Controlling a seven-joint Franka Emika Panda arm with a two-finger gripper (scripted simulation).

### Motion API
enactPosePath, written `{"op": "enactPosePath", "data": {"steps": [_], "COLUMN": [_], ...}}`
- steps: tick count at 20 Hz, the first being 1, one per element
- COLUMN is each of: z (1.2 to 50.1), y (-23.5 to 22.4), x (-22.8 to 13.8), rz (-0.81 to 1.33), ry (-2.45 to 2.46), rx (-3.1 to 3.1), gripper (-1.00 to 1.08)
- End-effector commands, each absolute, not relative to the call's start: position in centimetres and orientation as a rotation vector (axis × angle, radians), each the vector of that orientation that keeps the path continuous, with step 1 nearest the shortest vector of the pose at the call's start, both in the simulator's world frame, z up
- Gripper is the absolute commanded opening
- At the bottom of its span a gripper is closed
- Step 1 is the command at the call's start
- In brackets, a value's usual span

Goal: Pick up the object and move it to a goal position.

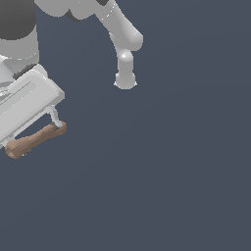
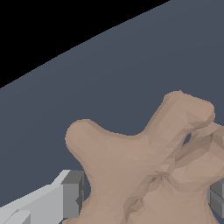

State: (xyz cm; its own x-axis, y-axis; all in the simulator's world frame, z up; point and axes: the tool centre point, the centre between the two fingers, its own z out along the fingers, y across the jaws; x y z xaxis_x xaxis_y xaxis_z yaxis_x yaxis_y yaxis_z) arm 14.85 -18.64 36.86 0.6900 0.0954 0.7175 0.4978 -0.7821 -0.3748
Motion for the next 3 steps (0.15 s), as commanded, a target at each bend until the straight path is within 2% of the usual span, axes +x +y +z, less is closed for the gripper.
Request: {"op": "enactPosePath", "data": {"steps": [1, 3], "z": [36.86, 36.84], "y": [-18.55, -18.5], "x": [14.86, 14.85], "rz": [-0.951, -0.95], "ry": [-0.454, -0.453], "rx": [-2.341, -2.342], "gripper": [-1.0, -1.0]}}
